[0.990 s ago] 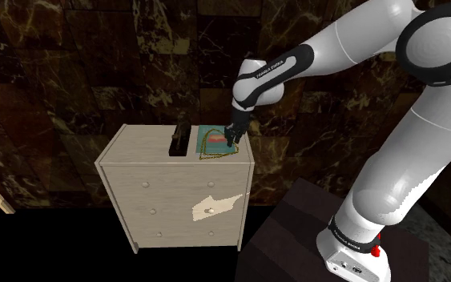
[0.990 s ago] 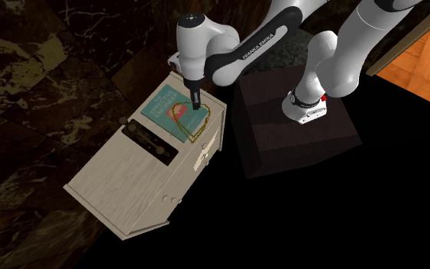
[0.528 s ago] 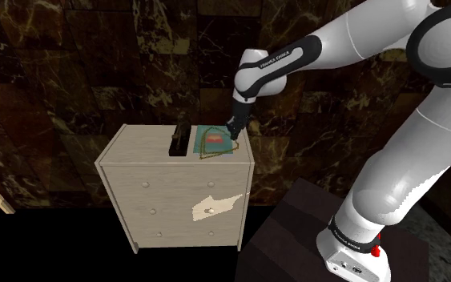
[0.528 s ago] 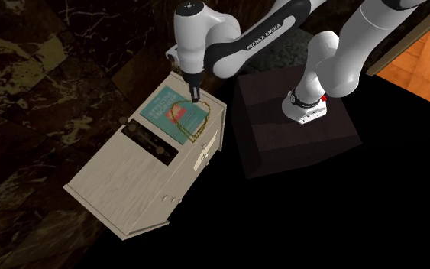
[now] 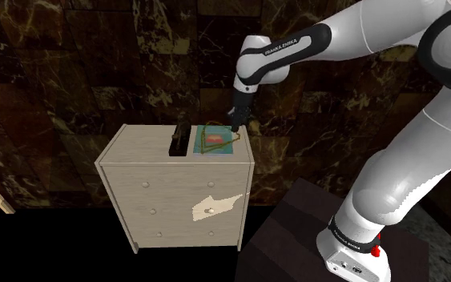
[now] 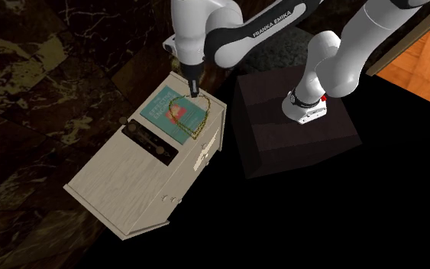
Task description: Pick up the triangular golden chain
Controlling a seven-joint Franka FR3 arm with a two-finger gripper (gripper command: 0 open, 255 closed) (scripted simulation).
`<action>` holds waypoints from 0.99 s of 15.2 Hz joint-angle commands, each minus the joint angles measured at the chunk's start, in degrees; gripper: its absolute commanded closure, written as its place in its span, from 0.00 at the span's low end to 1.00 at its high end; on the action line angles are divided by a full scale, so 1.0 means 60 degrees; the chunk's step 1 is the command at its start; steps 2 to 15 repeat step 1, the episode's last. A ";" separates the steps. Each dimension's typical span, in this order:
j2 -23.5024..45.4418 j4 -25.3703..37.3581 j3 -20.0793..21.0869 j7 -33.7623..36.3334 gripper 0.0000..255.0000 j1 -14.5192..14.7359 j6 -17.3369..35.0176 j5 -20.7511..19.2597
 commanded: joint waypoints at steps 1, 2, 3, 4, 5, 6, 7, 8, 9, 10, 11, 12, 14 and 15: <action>-0.0028 0.0053 0.0000 0.0015 1.00 -0.0002 -0.0083 -0.0010; -0.0028 0.0053 0.0000 0.0015 1.00 -0.0002 -0.0083 -0.0010; -0.0028 0.0053 0.0000 0.0015 1.00 -0.0002 -0.0083 -0.0010; -0.0028 0.0053 0.0000 0.0015 1.00 -0.0002 -0.0083 -0.0010; -0.0028 0.0053 0.0000 0.0015 1.00 -0.0002 -0.0083 -0.0010; -0.0028 0.0053 0.0000 0.0015 1.00 -0.0002 -0.0083 -0.0010; -0.0028 0.0053 0.0000 0.0015 1.00 -0.0002 -0.0083 -0.0010; -0.0028 0.0053 0.0000 0.0015 1.00 -0.0002 -0.0083 -0.0010; -0.0028 0.0053 0.0000 0.0015 1.00 -0.0002 -0.0083 -0.0010; -0.0028 0.0053 0.0000 0.0015 1.00 -0.0002 -0.0083 -0.0010; -0.0028 0.0053 0.0000 0.0015 1.00 -0.0002 -0.0083 -0.0010; -0.0028 0.0053 0.0000 0.0015 1.00 -0.0002 -0.0083 -0.0010; -0.0028 0.0053 0.0000 0.0015 1.00 -0.0002 -0.0083 -0.0010; -0.0028 0.0053 0.0000 0.0015 1.00 -0.0002 -0.0083 -0.0010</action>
